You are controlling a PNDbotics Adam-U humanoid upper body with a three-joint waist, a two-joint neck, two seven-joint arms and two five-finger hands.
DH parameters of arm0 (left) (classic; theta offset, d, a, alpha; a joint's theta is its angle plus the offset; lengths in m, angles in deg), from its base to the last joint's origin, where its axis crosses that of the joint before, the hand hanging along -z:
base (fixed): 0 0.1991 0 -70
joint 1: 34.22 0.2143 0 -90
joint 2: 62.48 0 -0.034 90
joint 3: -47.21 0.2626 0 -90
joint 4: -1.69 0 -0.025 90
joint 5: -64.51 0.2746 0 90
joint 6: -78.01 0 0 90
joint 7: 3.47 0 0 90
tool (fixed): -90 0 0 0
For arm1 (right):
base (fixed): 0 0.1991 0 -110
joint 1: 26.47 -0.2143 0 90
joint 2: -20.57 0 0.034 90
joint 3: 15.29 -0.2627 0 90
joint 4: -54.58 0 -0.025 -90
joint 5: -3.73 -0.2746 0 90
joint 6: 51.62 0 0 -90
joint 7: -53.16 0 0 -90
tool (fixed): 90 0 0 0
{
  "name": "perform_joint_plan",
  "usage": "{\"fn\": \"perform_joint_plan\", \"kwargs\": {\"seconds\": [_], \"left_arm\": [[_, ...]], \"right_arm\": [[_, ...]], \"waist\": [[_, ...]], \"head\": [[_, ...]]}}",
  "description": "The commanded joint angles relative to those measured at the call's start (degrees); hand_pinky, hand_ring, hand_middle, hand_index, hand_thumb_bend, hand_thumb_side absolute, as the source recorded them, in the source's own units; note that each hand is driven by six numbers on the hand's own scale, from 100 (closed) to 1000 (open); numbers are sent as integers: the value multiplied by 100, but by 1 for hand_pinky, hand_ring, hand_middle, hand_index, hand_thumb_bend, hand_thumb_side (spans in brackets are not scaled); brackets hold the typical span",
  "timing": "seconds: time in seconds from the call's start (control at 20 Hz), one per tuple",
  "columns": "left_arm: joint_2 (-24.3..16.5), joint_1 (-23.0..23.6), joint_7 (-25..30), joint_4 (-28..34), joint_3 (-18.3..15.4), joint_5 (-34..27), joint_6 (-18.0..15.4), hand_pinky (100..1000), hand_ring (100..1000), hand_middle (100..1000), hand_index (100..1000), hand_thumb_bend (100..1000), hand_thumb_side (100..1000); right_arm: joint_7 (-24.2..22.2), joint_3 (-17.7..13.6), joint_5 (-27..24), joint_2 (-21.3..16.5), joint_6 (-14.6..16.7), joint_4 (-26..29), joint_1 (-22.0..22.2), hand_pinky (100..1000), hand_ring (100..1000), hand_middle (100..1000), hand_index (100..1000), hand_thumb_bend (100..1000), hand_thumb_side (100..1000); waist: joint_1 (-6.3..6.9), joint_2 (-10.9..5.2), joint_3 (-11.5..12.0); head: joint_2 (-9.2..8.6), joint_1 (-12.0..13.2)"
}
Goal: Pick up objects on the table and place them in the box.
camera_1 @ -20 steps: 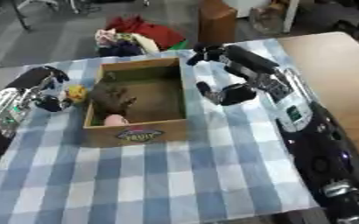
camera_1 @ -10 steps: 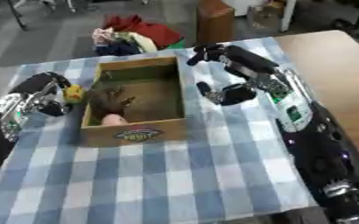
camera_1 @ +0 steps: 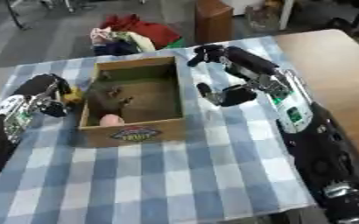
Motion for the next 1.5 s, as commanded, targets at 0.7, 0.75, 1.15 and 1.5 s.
{"fn": "perform_joint_plan", "kwargs": {"seconds": [0.7, 0.75, 1.15, 1.5], "left_arm": [[-133, -256, -1099, 846, 148, -602, 74, 552, 313, 244, 343, 151, 100], [-133, -291, -1059, 991, 206, -697, 8, 552, 313, 244, 342, 149, 100], [-106, -484, -413, 2059, 843, -1436, -359, 561, 327, 260, 357, 151, 100], [5, -512, 272, 2346, 1381, -1762, -761, 580, 360, 298, 394, 180, 100]], "right_arm": [[-10, -56, -24, -29, 23, 117, -108, 808, 963, 742, 850, 100, 199], [-10, -55, -22, -24, 25, 115, -109, 808, 963, 742, 850, 100, 199], [-22, -32, -12, 8, 56, 91, -117, 808, 964, 742, 850, 100, 199], [-39, -15, -9, 37, 74, 83, -122, 808, 965, 742, 850, 100, 199]], "waist": [[7, -117, 59], [9, -119, 60], [9, -144, 3], [21, -153, -50]], "head": [[-56, 6], [-60, 8], [-60, 38], [-62, 72]]}}
